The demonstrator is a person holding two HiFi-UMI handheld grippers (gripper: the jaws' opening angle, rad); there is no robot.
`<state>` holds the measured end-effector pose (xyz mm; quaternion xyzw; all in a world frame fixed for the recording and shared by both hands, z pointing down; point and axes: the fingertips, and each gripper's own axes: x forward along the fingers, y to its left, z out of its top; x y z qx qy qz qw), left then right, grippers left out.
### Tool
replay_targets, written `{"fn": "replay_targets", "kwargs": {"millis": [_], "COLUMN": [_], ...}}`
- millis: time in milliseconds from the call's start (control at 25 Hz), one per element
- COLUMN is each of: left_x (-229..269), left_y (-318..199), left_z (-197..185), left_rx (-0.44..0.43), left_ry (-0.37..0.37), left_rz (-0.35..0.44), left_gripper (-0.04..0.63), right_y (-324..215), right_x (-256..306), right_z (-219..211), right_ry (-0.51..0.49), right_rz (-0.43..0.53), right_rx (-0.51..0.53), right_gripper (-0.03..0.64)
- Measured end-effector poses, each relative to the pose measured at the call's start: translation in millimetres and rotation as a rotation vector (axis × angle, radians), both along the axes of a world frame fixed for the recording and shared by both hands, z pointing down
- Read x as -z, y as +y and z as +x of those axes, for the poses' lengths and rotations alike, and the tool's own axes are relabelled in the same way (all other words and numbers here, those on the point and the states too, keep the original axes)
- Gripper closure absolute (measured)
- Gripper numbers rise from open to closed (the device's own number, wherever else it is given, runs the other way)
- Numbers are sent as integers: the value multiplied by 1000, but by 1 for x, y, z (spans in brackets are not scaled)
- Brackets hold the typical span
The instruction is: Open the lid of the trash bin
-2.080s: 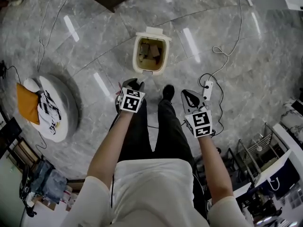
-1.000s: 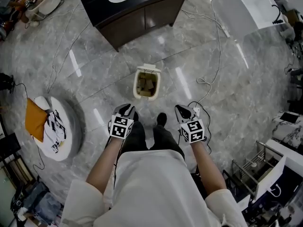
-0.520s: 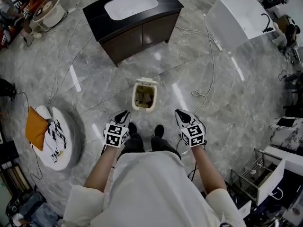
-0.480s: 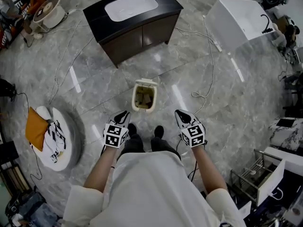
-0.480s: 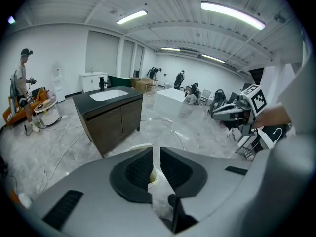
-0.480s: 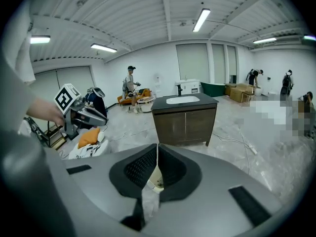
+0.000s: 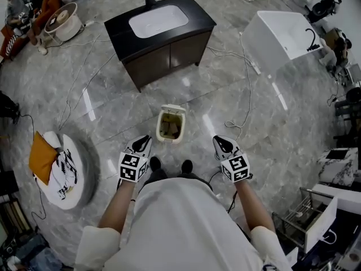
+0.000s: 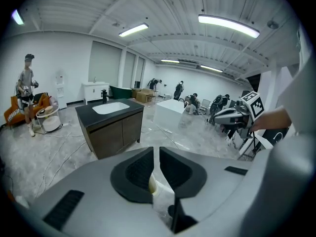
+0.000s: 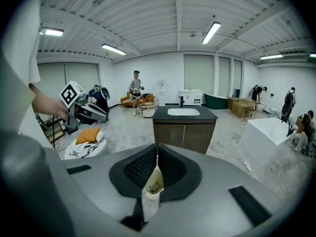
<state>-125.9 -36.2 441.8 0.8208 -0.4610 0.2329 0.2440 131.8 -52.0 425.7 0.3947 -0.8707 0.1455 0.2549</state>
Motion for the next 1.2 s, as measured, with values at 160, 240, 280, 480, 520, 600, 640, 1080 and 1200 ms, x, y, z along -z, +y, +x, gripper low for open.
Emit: {"fn": "replay_targets", "kwargs": {"millis": [160,240,280,480,520,600,640,1080,1200], "left_x": [21,32,37,60,63,67,68,80,83], "left_y": [-1,-3,-4,-6,-7,-6,-6,-4,-6], "left_z": [-2,-6,-8,-21,-24,-26,-27,-40,-42], "left_rx": [10,18,22,59,70,87,93,125,123], "left_ry": [12,19,21,21,22,29,33,46,57], "left_rz": [40,64,77,157,170,185,190,250,260], "left_gripper": [546,546,548,552,554,557,557,572,575], "right_y": [0,-1,-2,0,0,1,2,-1,-3], "right_x": [18,25,28,37,38,39,39,62,70], "right_z": [5,7,7,8,10,11,12,10,13], "right_ry": [-8,-13,-17,-19,-18,-23,-26,-2,8], "right_rz": [25,40,46,71,77,85,88,194,221], "right_rx": [-16,-29,-37,-67,-75,-93,-100,-118,-124], "right_gripper": [583,583,583,583,583,583,583,583,584]}}
